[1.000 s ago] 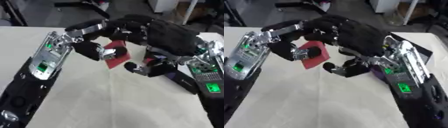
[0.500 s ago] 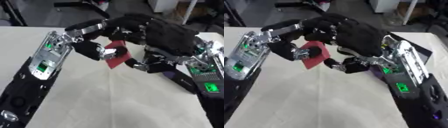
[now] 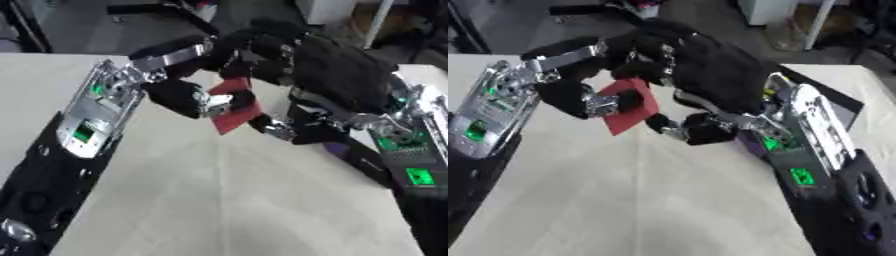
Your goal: Pick up the objects with one hand, pass them to the other hand, and then place them into the box on the other side of the table.
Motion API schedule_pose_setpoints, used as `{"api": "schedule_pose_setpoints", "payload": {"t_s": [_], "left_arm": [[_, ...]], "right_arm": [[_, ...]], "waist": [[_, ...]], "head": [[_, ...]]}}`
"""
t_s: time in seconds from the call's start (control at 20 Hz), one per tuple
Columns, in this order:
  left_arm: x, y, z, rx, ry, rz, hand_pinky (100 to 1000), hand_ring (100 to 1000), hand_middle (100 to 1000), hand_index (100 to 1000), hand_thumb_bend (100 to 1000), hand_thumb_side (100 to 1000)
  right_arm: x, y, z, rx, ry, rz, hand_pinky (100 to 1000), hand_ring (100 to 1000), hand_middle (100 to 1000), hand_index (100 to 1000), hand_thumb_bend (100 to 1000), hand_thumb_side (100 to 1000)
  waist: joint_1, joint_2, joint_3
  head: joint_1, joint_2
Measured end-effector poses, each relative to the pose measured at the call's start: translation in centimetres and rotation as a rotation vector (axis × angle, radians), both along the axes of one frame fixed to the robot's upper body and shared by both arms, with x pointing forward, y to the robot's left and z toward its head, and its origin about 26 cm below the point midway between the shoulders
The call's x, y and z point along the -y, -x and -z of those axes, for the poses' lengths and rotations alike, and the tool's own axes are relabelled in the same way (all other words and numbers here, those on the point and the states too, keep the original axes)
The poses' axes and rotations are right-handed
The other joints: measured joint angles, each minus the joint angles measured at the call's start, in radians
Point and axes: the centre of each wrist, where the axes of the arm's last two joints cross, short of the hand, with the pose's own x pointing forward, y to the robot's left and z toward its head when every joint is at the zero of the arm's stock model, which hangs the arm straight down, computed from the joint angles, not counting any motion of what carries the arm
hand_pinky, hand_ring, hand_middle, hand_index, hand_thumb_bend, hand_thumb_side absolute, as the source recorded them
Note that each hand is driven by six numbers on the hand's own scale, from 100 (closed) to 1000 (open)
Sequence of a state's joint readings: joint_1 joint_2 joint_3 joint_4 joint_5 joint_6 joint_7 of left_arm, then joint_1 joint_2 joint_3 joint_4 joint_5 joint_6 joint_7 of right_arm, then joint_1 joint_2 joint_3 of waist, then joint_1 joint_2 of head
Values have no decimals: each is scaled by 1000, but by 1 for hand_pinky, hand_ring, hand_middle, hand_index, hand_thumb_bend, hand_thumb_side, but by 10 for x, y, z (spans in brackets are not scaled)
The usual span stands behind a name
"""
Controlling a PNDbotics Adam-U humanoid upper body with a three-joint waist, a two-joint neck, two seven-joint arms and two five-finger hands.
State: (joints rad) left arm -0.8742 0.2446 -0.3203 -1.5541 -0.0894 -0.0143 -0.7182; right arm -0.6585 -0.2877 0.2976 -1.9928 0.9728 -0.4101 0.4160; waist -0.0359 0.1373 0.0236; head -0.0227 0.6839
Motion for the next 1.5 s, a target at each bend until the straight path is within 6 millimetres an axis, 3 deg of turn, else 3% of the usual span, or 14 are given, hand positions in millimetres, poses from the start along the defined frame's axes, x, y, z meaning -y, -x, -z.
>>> {"api": "schedule_pose_setpoints", "payload": {"t_s": [0.4,0.65,0.9,1.5], "left_arm": [[-1,0,-4,7,0,4,691,489,400,540,100,552],[-1,0,-5,12,-2,9,696,503,419,560,116,574],[-2,0,-6,18,-11,23,711,535,461,605,222,633],[-2,0,-6,21,-30,47,709,528,450,594,197,616]], "right_arm": [[1,-1,3,-16,-99,1,988,887,869,484,133,100],[2,-2,5,-33,-163,2,985,883,864,477,126,100],[2,-2,6,-39,-189,-4,984,881,861,467,115,100],[2,-2,6,-45,-193,-13,987,886,865,402,110,100]], "waist": [[0,0,0],[0,0,0],[0,0,0],[3,0,-4]], "head": [[0,0],[1,0],[1,0],[1,0]]}}
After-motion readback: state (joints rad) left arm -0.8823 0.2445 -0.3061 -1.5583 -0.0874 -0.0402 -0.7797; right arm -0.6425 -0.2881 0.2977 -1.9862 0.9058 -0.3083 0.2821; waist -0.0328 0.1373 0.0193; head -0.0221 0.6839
